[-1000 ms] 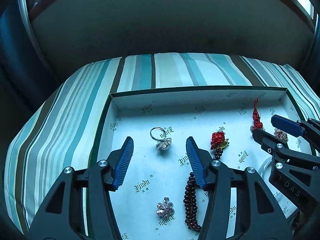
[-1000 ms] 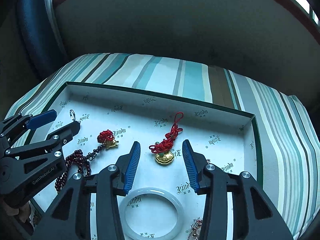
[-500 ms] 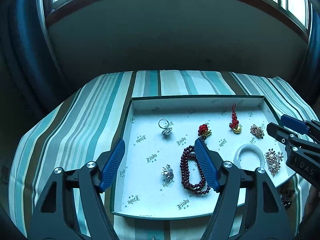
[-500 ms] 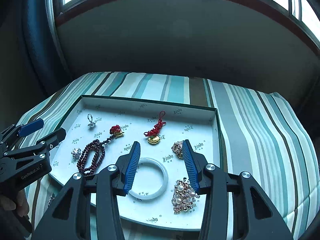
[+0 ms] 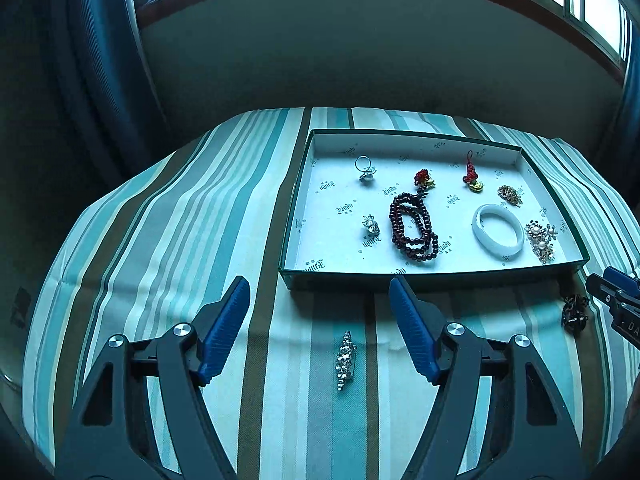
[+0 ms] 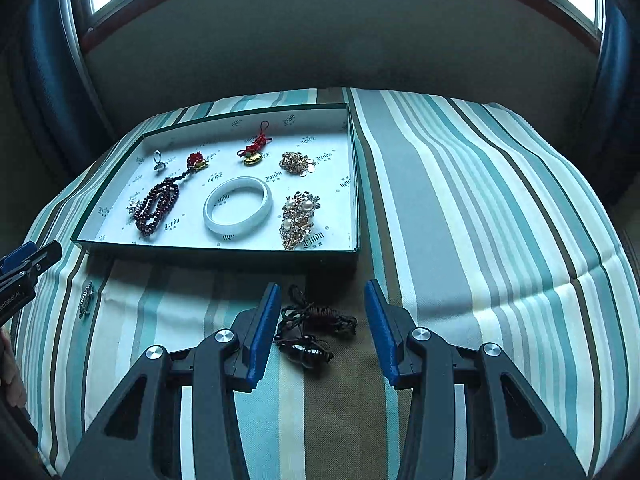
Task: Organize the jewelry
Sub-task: 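Lift both open grippers out of the tray, then lower the right gripper onto the black gourd pendant and close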
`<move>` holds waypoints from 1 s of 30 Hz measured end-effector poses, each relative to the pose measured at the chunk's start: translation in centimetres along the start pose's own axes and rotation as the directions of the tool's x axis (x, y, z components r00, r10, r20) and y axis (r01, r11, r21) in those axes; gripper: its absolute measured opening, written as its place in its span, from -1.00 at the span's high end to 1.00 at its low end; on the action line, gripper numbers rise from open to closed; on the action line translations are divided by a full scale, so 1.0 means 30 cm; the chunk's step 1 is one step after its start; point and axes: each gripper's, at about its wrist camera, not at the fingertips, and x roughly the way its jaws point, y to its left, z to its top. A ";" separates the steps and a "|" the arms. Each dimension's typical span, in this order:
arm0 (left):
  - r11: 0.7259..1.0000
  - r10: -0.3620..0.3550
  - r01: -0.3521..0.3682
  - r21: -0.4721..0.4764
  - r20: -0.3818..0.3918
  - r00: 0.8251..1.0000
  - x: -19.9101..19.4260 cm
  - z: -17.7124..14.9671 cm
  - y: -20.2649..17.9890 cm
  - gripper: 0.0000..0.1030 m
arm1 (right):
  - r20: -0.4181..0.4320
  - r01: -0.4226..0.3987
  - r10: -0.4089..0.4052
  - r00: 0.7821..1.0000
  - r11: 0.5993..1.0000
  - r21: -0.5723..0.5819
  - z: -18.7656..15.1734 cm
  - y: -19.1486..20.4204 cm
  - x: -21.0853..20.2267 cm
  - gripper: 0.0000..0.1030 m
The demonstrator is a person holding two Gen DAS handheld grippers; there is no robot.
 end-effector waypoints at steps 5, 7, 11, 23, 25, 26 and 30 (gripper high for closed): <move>1.000 0.013 -0.014 -0.027 -0.033 0.999 -0.017 -0.069 0.039 -0.39 | -0.031 -0.011 0.010 0.999 0.999 -0.036 -0.069 0.023 0.003 0.14; 0.999 0.020 -0.022 -0.028 -0.043 0.999 -0.014 -0.087 0.044 -0.39 | -0.039 -0.024 0.023 0.999 0.999 -0.042 -0.078 0.028 0.012 0.14; 0.999 0.028 -0.030 -0.034 -0.059 0.998 -0.008 -0.107 0.054 -0.39 | -0.039 -0.042 0.040 0.998 0.997 -0.060 -0.078 0.045 0.020 0.14; 0.999 0.027 -0.030 -0.035 -0.068 0.997 -0.001 -0.106 0.069 -0.39 | -0.077 -0.095 0.087 0.993 0.989 -0.112 -0.096 0.102 0.030 0.14; 0.999 0.028 -0.030 -0.036 -0.071 0.997 0.003 -0.106 0.071 -0.39 | -0.076 -0.087 0.077 0.994 0.988 -0.127 -0.101 0.111 0.030 0.14; 0.999 0.028 -0.030 -0.036 -0.073 0.997 0.005 -0.106 0.072 -0.39 | -0.078 -0.079 0.069 0.995 0.988 -0.134 -0.102 0.112 0.035 0.14; 0.999 0.029 -0.032 -0.037 -0.080 0.996 0.014 -0.110 0.074 -0.39 | -0.098 -0.068 0.054 0.994 0.987 -0.143 -0.103 0.104 0.056 0.18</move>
